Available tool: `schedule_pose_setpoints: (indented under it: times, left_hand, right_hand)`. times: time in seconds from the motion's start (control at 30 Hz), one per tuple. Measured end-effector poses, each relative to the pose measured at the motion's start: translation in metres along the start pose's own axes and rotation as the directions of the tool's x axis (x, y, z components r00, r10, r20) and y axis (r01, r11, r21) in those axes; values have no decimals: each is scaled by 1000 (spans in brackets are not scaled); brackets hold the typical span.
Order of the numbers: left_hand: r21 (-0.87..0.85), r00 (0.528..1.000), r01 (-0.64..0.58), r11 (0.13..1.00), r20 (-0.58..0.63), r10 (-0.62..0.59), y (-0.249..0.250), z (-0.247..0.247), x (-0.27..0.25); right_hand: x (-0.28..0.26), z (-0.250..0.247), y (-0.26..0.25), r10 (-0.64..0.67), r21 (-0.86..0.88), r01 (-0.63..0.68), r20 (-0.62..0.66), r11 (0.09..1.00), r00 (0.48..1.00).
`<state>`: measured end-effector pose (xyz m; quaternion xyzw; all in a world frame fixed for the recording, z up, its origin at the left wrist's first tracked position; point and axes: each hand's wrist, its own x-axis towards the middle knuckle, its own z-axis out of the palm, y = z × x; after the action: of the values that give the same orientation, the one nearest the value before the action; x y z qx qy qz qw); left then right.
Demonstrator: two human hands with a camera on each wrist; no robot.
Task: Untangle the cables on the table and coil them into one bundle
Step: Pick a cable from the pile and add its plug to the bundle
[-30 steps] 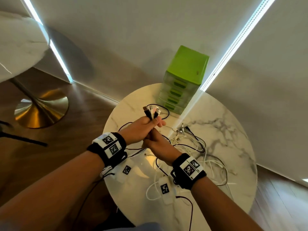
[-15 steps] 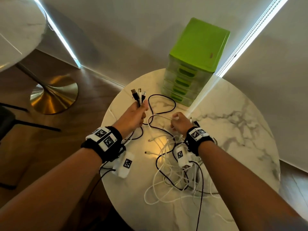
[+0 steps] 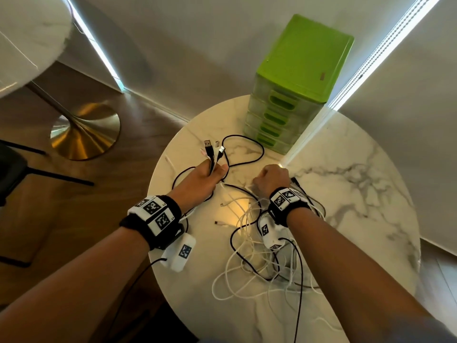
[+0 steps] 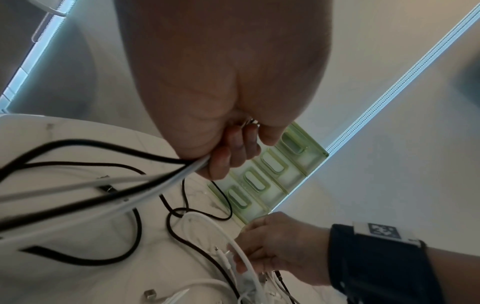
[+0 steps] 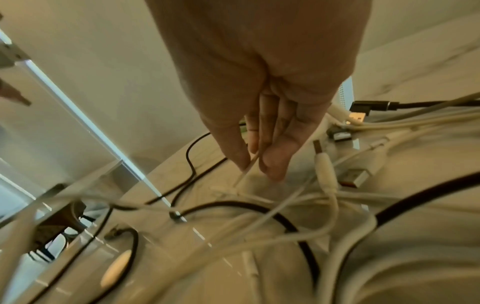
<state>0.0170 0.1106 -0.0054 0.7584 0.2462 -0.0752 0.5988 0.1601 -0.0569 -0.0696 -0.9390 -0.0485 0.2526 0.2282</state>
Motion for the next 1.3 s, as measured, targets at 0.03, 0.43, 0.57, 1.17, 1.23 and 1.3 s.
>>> schedule_pose_setpoints:
  times: [0.03, 0.43, 0.57, 1.17, 1.23, 1.3]
  left_hand:
    - [-10, 1000, 5, 1000, -1, -5, 0, 0, -1]
    - [-459, 998, -28, 888, -58, 1, 28, 14, -18]
    - [-556, 992, -67, 829, 51, 114, 45, 22, -37]
    - [-382, 953, -222, 897, 111, 283, 41, 6, -94]
    - [-357, 960, -211, 910, 102, 262, 39, 1, -92]
    - [-377, 964, -212, 902, 69, 255, 37, -4, -86]
  right_hand:
    - [-2, -4, 0, -2, 33, 3, -19, 999, 1000]
    - [-123, -92, -51, -345, 950, 180, -85, 254, 935]
    - [-159, -90, -55, -487, 826, 328, -76, 457, 870]
    - [-231, -30, -62, -526, 321, 599, -289, 734, 800]
    - [-234, -28, -63, -535, 319, 603, -280, 731, 797]
    - [-237, -23, -62, -512, 361, 538, -174, 762, 842]
